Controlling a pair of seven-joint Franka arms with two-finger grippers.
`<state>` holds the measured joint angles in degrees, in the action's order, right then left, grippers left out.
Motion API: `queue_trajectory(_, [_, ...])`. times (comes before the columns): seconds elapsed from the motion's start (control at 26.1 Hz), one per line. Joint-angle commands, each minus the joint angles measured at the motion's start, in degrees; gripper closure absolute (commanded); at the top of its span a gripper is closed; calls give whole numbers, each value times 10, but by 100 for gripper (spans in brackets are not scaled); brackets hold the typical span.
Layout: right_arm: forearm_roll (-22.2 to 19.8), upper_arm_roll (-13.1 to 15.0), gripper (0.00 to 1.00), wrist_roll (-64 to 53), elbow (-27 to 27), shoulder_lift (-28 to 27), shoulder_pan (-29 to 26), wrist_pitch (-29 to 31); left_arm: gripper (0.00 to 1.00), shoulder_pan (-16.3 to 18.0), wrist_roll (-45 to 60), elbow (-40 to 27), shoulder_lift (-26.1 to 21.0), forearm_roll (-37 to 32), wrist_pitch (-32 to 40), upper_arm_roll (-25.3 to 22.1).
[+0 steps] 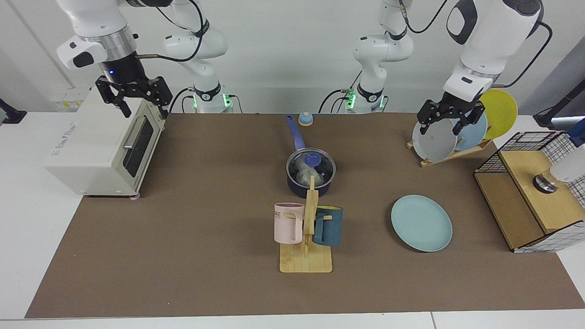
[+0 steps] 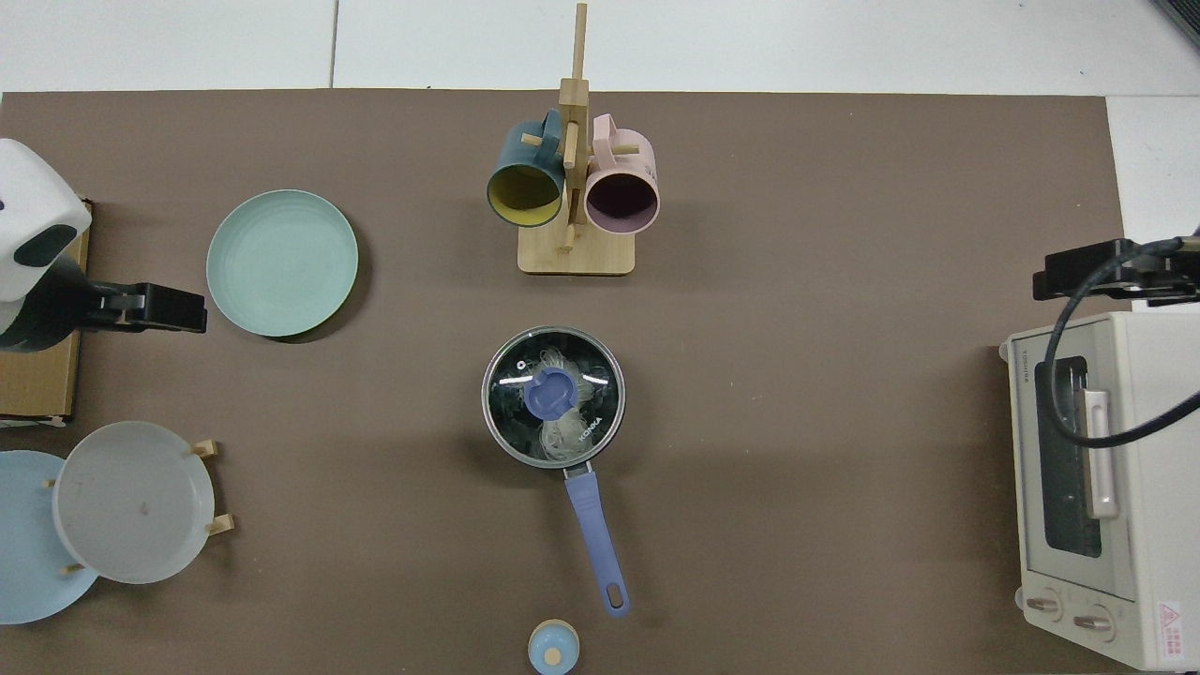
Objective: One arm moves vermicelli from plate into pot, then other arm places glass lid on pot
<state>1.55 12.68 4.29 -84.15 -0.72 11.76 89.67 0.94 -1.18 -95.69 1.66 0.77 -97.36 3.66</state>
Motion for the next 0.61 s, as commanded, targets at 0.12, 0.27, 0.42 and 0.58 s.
queue_trajectory(0.12, [5,10,0,-48,-60,59,-32,-28,0,-5,-3,2,4,-11,2,-2])
queue_trajectory(0.27, [8,-27,0,-49,-96,90,-75,-27,0,-5,-3,2,4,-11,2,-1])
queue_trajectory(0.42, [11,-34,0,-38,-93,90,-81,-26,0,-5,-3,2,4,-11,2,-1])
queue_trajectory(0.58, [12,-33,0,-18,-93,90,-82,-26,0,-5,-3,2,4,-11,2,-1])
